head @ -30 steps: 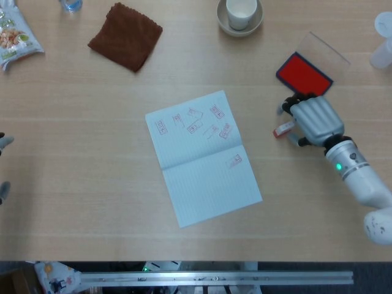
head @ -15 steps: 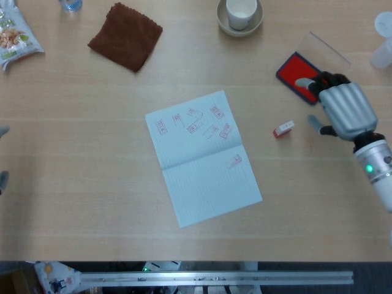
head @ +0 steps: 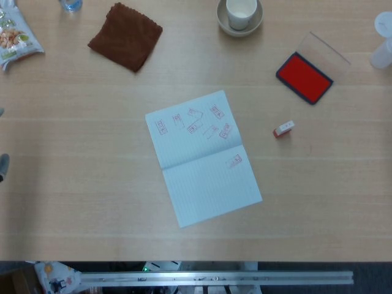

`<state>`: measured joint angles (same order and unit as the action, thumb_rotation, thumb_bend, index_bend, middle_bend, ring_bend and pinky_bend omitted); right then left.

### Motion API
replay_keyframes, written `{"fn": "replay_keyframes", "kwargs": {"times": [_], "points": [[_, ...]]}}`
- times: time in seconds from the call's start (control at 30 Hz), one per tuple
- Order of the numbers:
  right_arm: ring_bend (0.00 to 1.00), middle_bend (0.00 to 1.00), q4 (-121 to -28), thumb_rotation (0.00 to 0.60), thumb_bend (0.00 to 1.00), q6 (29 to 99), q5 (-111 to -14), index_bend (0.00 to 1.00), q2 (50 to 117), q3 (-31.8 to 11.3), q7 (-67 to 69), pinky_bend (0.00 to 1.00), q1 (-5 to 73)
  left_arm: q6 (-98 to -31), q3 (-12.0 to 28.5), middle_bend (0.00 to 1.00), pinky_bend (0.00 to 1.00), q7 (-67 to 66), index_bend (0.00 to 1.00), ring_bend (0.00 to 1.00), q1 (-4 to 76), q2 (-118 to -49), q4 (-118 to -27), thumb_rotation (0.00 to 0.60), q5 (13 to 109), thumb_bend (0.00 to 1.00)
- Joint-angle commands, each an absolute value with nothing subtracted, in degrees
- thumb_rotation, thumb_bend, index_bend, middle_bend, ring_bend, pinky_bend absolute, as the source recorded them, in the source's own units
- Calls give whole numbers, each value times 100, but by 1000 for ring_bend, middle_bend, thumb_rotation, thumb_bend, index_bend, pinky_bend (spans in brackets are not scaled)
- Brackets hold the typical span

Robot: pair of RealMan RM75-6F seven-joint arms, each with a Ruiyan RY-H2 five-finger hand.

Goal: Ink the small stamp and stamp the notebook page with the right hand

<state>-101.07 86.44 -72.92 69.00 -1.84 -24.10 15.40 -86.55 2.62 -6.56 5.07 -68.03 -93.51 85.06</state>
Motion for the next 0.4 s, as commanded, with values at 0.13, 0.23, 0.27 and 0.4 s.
{"fn": "replay_keyframes", "kwargs": {"times": [0.13, 0.23, 0.27, 0.4], "points": [[307, 430, -10279, 600, 355, 8970, -7400, 459, 6735, -83, -2269, 276, 1150, -8673, 264, 125, 104, -726, 141, 147, 527, -6840, -9404, 600, 8577, 325], [307, 430, -10284, 600, 355, 8981, -7451, 461, 6713, -76, -2248, 276, 1067, -8649, 255, 124, 104, -737, 141, 147, 541, -6830, -9431, 600, 8601, 325], [307, 430, -10290, 600, 355, 8979, -7477, 463, 6707, -83, -2249, 276, 1057, -8651, 255, 124, 104, -736, 141, 147, 541, -6818, -9439, 600, 8606, 325], [307, 430, -10315, 600, 355, 8910, -7506, 465, 6695, -133, -2268, 276, 1030, -8670, 256, 124, 104, -714, 141, 147, 523, -6806, -9443, 600, 8597, 325]]}}
